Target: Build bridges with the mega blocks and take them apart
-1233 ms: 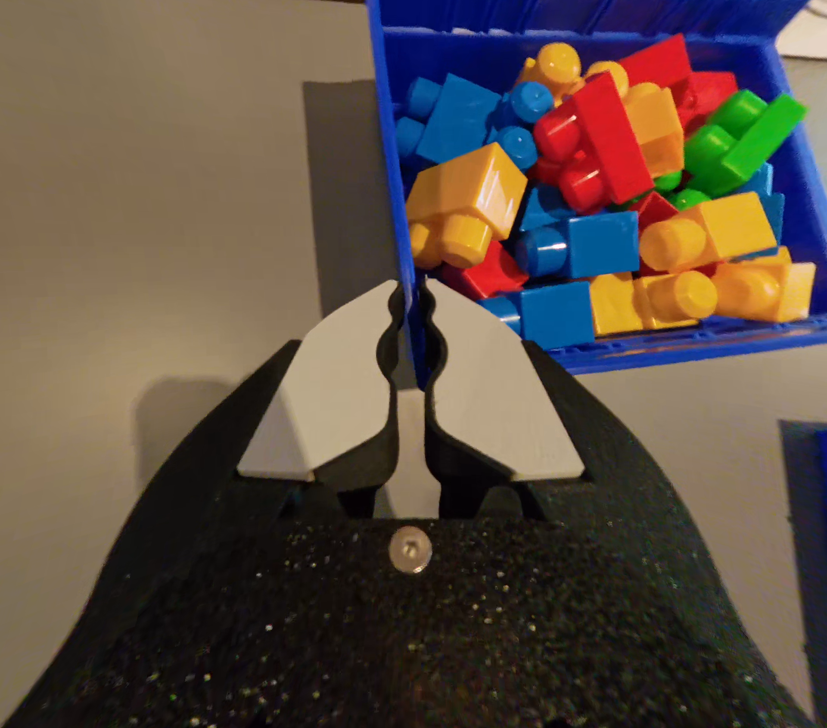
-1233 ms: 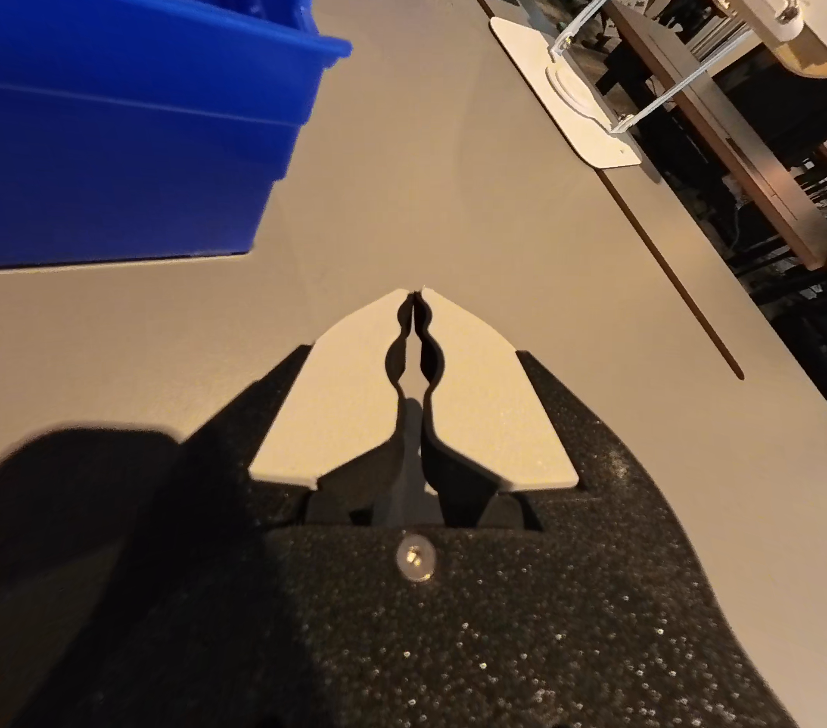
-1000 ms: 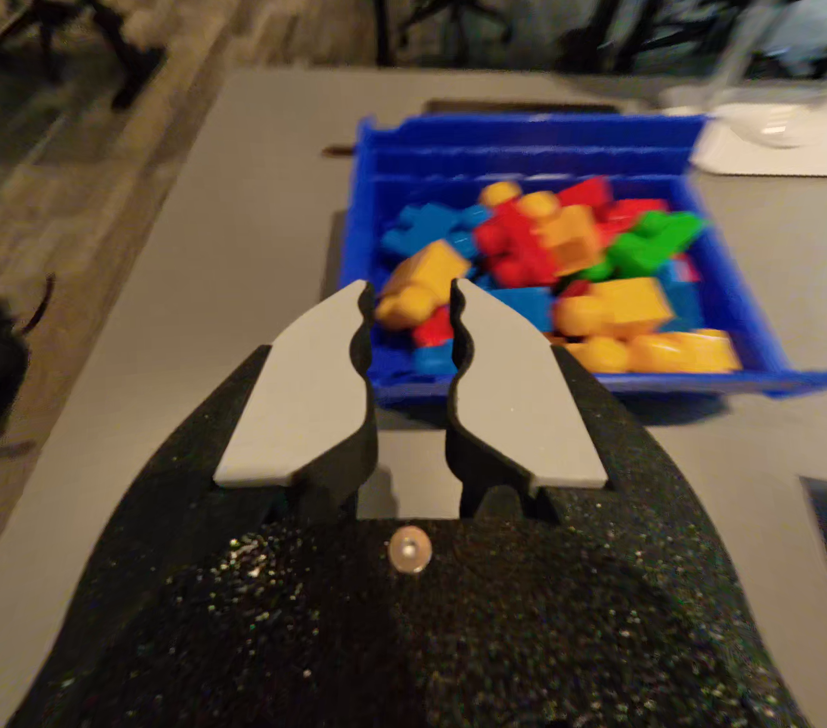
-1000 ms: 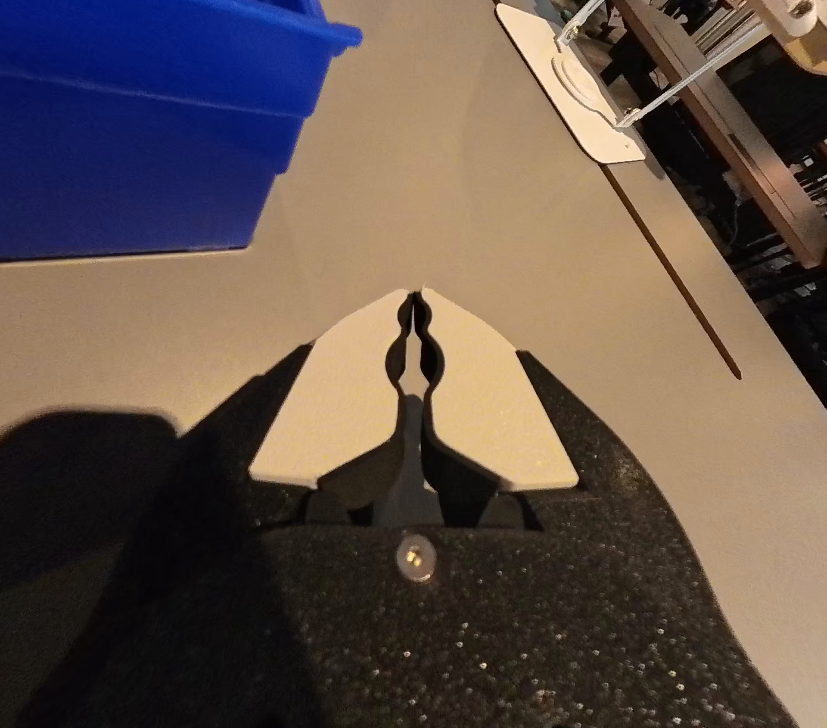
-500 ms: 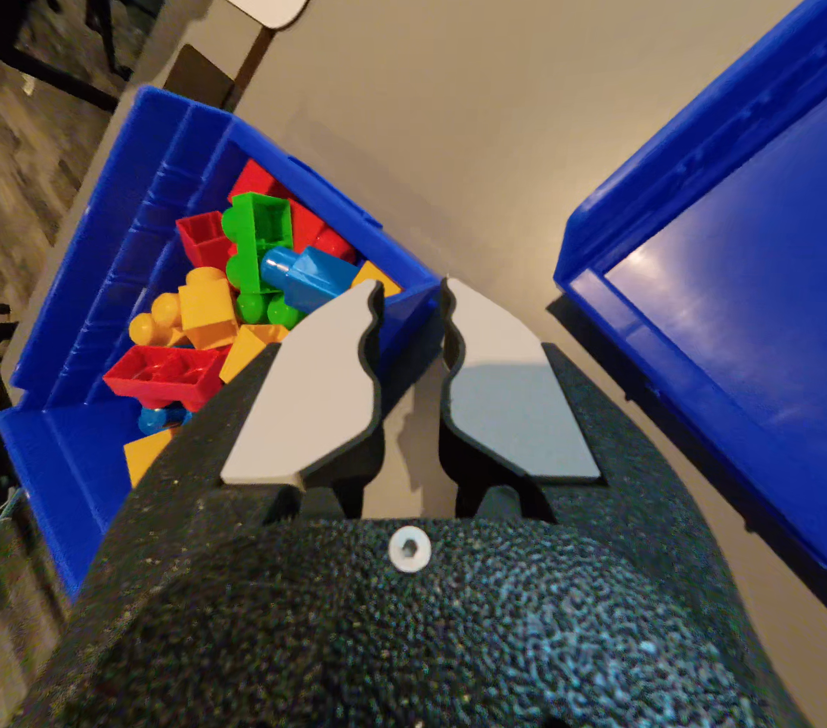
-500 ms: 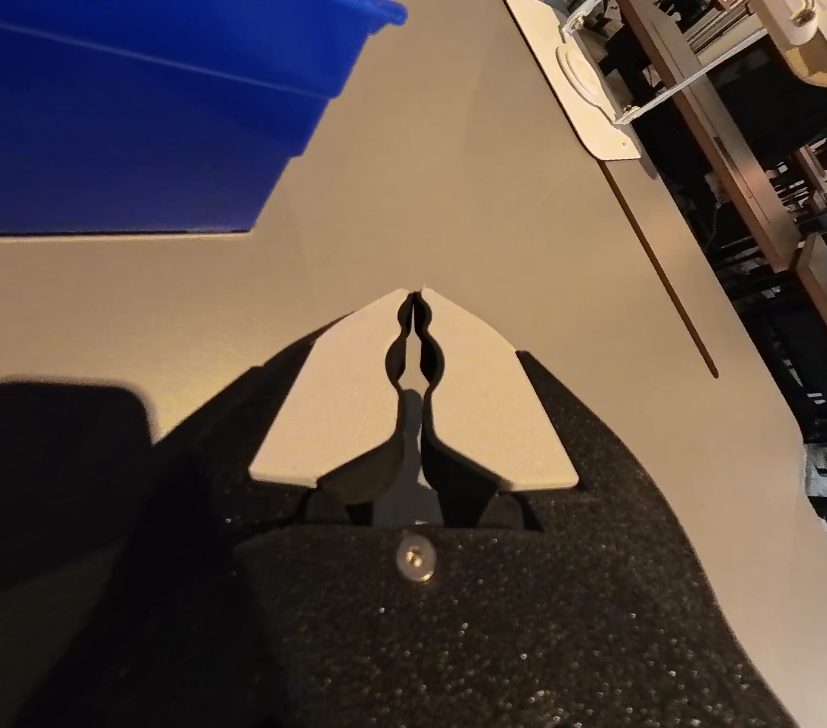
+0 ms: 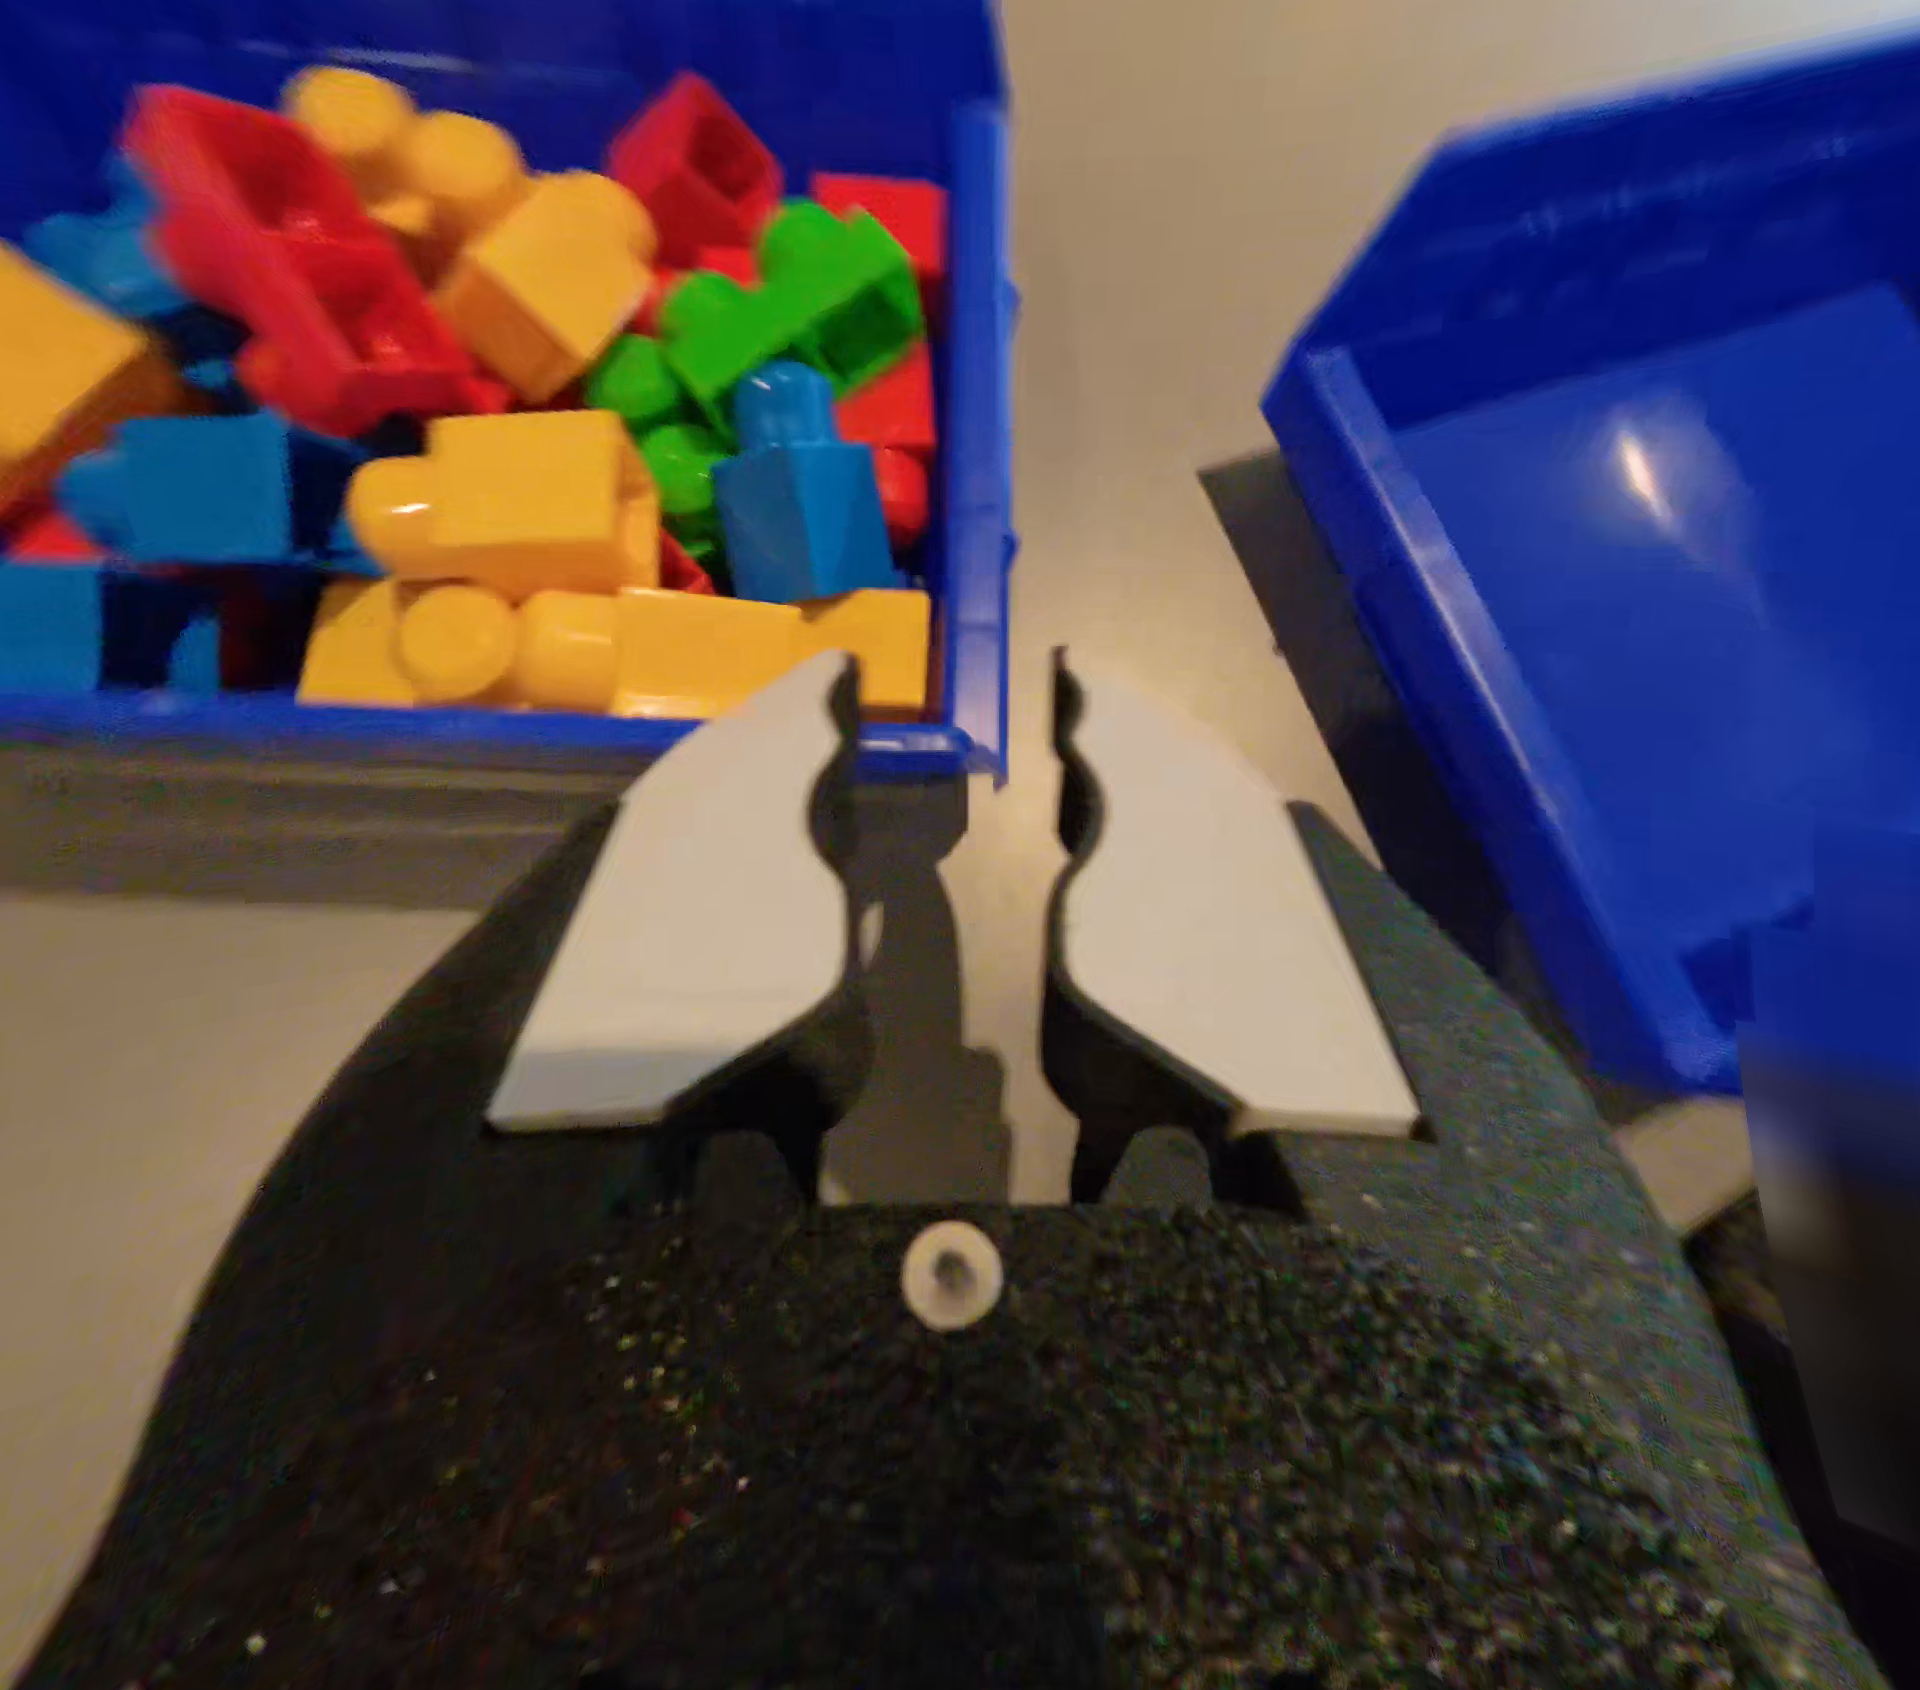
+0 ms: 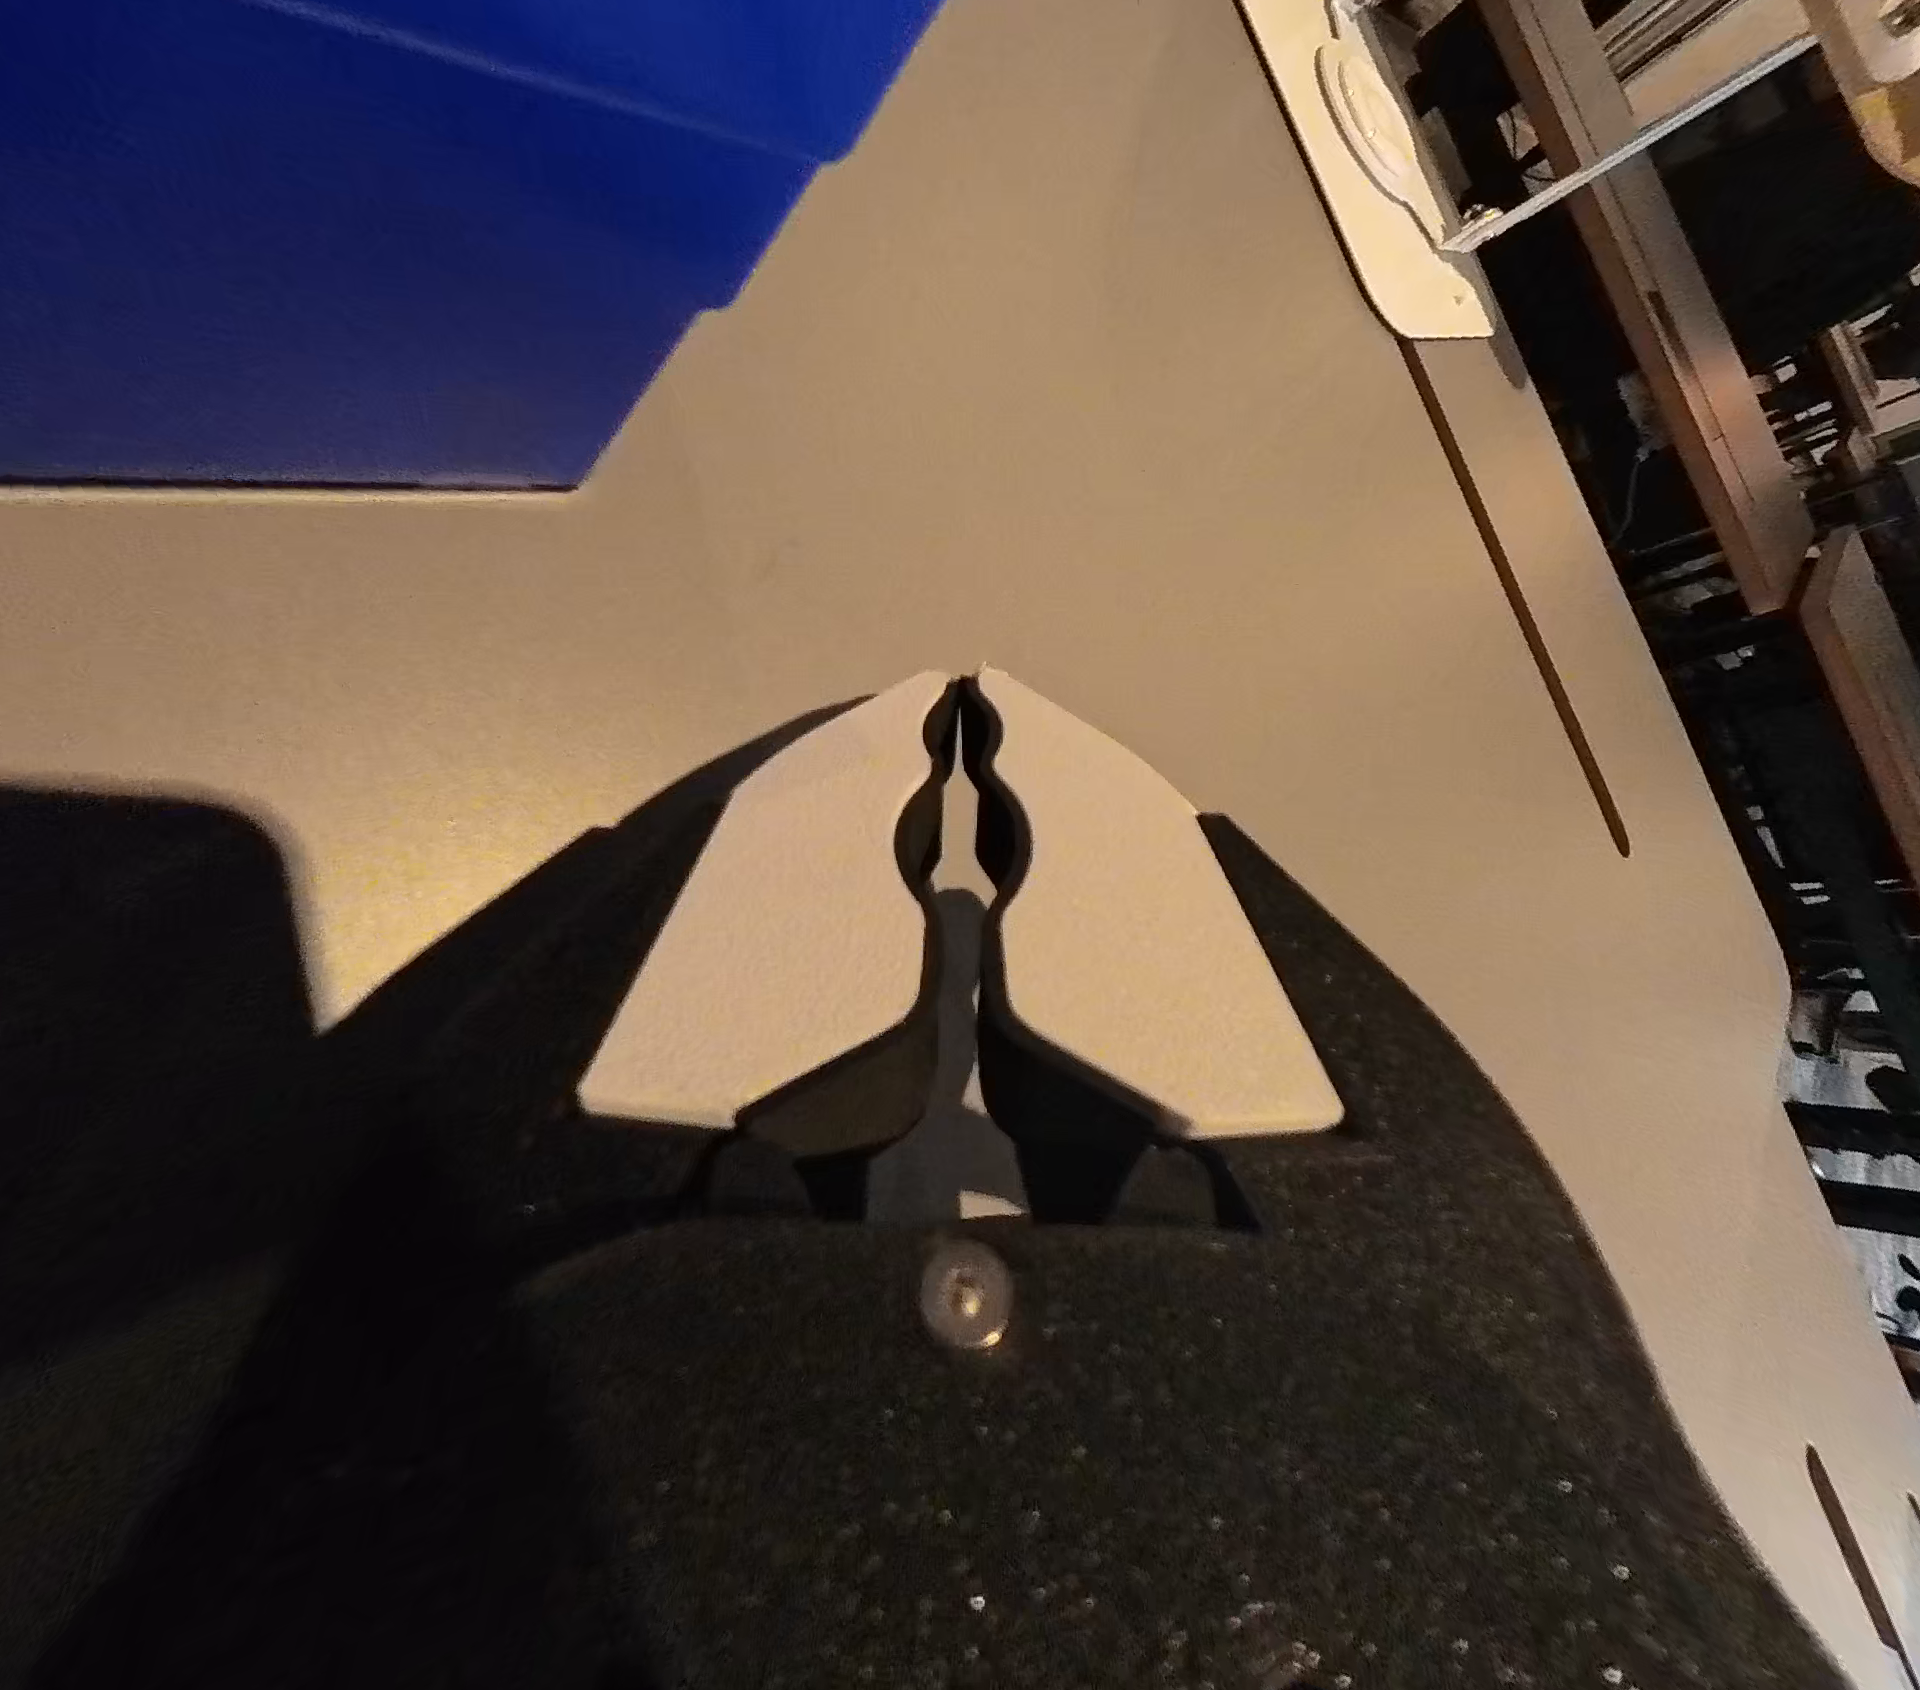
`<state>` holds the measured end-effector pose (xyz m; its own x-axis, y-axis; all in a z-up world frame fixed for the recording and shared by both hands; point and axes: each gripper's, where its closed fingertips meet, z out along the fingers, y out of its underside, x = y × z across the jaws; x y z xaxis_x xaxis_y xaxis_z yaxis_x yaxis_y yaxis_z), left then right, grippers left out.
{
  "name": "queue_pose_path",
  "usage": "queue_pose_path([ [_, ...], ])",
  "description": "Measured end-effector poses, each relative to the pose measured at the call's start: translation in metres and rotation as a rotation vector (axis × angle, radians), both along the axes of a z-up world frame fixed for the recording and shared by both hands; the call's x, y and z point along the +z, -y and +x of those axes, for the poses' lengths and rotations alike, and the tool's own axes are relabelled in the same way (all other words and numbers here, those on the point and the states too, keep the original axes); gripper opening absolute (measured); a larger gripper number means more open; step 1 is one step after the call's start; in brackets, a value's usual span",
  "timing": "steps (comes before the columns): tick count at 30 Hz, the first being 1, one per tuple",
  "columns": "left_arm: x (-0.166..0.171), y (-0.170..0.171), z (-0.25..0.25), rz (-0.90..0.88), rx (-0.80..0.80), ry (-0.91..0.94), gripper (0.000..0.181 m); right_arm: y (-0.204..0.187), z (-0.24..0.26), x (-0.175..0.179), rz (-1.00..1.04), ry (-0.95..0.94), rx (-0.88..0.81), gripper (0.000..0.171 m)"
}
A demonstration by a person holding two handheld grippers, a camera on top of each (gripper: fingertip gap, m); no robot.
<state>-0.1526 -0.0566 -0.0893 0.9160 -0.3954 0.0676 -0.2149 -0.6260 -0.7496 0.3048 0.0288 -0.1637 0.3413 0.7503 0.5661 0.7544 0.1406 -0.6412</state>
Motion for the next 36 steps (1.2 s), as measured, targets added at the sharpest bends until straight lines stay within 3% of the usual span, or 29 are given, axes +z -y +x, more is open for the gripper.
queue_pose_path([
  [1, 0.005, 0.001, -0.004, 0.071, 0.083, 0.049, 0.048, 0.0, 0.0, 0.0, 0.002, 0.004, -0.002, 0.0],
  [3, 0.011, 0.005, 0.0, 0.2, 0.189, 0.128, 0.062, -0.001, 0.0, -0.001, 0.005, 0.008, -0.008, 0.0],
  [7, 0.01, 0.009, -0.012, 0.357, 0.429, 0.019, 0.079, -0.002, 0.001, 0.0, 0.015, 0.01, -0.02, 0.0],
  [11, -0.013, -0.002, -0.014, 0.317, 0.496, -0.071, 0.073, 0.0, 0.001, 0.0, 0.026, 0.014, -0.018, 0.0],
  [13, -0.027, -0.005, -0.025, 0.266, 0.523, -0.117, 0.059, 0.0, 0.002, 0.0, 0.022, 0.012, -0.017, 0.0],
  [20, -0.031, 0.017, -0.08, 0.289, 0.639, -0.092, 0.037, 0.002, 0.003, -0.001, 0.019, 0.014, -0.014, 0.0],
  [24, -0.029, 0.035, -0.132, 0.273, 0.749, -0.08, 0.038, 0.001, 0.002, -0.001, 0.02, 0.016, -0.017, 0.0],
  [26, -0.014, 0.045, -0.144, 0.336, 0.788, -0.064, 0.054, 0.001, 0.002, -0.001, 0.021, 0.016, -0.019, 0.0],
  [28, 0.014, 0.05, -0.133, 0.465, 0.772, -0.058, 0.064, 0.0, 0.002, -0.001, 0.02, 0.016, -0.023, 0.0],
  [31, 0.039, 0.03, -0.068, 0.556, 0.586, -0.041, 0.065, -0.001, 0.002, -0.001, 0.017, 0.015, -0.033, 0.0],
  [36, 0.022, -0.033, 0.028, 0.449, 0.355, -0.098, 0.065, -0.001, 0.003, 0.0, 0.036, 0.019, -0.041, 0.0],
])
